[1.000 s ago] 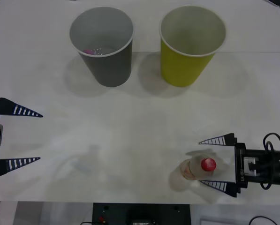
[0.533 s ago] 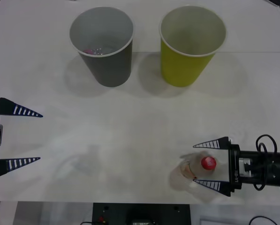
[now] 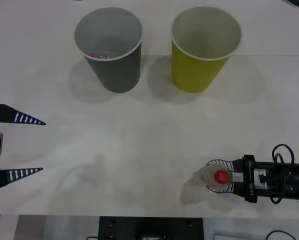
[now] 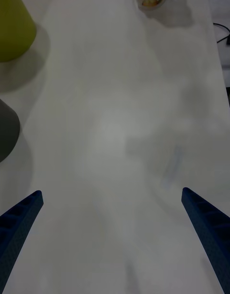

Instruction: Put the can into the green bin and the plastic bottle into the gray bin

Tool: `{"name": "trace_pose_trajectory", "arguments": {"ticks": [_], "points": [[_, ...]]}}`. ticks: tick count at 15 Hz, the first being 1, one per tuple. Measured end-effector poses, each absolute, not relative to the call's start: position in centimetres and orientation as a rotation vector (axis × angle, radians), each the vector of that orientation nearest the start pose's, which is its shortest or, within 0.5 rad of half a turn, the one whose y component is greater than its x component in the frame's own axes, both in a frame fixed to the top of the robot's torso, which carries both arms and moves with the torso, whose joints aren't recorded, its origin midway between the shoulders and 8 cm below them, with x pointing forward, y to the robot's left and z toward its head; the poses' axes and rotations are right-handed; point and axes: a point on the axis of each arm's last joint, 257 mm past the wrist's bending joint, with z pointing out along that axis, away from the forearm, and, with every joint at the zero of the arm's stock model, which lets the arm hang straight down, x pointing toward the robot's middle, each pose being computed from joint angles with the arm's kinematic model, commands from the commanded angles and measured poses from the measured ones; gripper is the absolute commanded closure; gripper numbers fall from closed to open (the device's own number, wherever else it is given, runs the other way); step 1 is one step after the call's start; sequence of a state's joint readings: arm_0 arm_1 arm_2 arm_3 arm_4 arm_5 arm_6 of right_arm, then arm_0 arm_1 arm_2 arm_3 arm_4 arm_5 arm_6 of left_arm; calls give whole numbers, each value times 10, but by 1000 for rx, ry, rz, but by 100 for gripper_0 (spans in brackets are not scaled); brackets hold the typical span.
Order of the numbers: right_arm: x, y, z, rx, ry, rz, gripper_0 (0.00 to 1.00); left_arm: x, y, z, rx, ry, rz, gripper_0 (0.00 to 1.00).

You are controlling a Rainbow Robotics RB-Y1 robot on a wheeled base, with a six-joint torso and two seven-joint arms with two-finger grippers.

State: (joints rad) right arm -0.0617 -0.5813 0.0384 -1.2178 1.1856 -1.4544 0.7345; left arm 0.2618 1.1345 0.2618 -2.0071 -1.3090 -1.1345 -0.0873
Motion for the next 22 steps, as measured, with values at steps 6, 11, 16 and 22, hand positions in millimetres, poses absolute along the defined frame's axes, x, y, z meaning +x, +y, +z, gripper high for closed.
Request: {"name": "trace_pose_trajectory", "arguments": {"ticks": [6,11,16,22], "points": [[338,-179,-293,-1483,1140,626,100,341,286,-167,1762,1444,-118,0],[348,-179,-275,-1507,1245,643,100,341,286,-167,1762,1444,-118,0],[367,-182,-257,-1514,1392,587,100,341,286,-167,1762,1444,-118,0],[378,-172,-218,-1448,1595,516,100,341,286,-167,1762,1444,-118,0]]}}
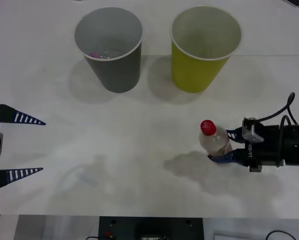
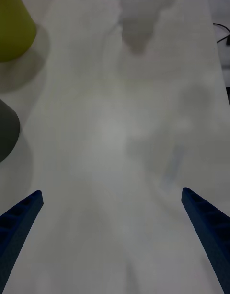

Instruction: Put the can into the green bin and the plastic bottle into the gray bin

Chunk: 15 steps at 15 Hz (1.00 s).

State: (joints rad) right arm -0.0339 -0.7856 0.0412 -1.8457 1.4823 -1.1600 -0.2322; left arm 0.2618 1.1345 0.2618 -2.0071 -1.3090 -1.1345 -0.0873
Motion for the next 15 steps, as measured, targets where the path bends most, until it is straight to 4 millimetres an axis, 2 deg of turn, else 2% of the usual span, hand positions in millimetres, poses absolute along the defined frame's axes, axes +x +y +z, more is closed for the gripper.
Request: {"name": "trace_pose_trajectory", "arguments": {"ticks": [4,7,15], "points": [[376,-163,-191,-1373,1709,505,100,341,286,-167,1762,1444,-118,0],[376,-149,-172,-1303,1755,515,100,341,286,-167,1762,1444,-118,0],[394,-107,-91,-1185,1816,614,100,341,286,-167,1762,1444,-118,0]]}}
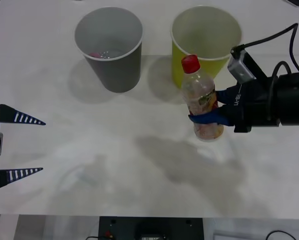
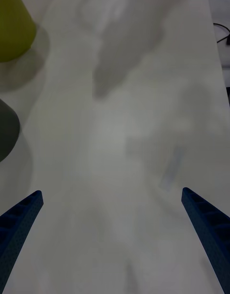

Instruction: Put the can into the green bin and the plastic bottle into the gray bin

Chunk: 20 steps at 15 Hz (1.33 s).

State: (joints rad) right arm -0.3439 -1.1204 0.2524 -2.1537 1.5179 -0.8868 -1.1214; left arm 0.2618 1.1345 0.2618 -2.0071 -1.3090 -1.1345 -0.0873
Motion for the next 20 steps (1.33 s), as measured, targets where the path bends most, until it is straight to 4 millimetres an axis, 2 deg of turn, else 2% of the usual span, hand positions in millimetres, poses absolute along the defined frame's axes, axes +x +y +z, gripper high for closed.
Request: {"name": "trace_pose_trajectory", "arguments": {"ticks": [5,9,12,16,20], "points": [[410,-78,-41,-1160,1827,624,100,341,286,-167,1762,1443,-118,0],[434,-51,-10,-1201,1770,602,100,341,286,-167,1762,1443,-118,0],[456,-30,11,-1226,1746,573,100,341,286,-167,1762,1444,-118,0],[490,-3,29,-1228,1752,542,100,341,286,-167,1762,1444,-118,0],[529,34,45,-1196,1775,530,100,341,286,-167,1762,1444,-118,0]]}}
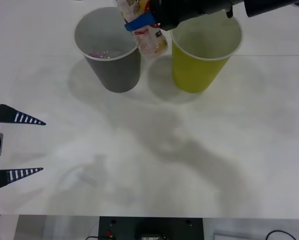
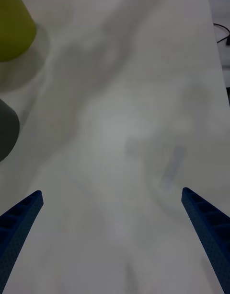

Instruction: Put the can into the green bin and the plastic bottle into the gray bin

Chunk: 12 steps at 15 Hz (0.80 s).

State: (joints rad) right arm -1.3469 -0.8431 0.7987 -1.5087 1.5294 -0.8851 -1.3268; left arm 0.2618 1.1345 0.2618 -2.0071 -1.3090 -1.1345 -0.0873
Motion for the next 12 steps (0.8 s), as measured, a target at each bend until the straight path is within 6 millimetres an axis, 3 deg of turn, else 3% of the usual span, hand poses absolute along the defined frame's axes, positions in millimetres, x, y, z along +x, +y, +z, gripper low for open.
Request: {"name": "trace_pose_trajectory", "arguments": {"ticks": [5,10,12], "points": [[570,81,50,-1159,1784,507,100,341,286,-167,1762,1444,-118,0],[595,114,47,-1132,1776,443,100,341,286,-167,1762,1444,-118,0],[597,119,44,-1136,1774,442,87,341,286,-167,1762,1444,-118,0]]}}
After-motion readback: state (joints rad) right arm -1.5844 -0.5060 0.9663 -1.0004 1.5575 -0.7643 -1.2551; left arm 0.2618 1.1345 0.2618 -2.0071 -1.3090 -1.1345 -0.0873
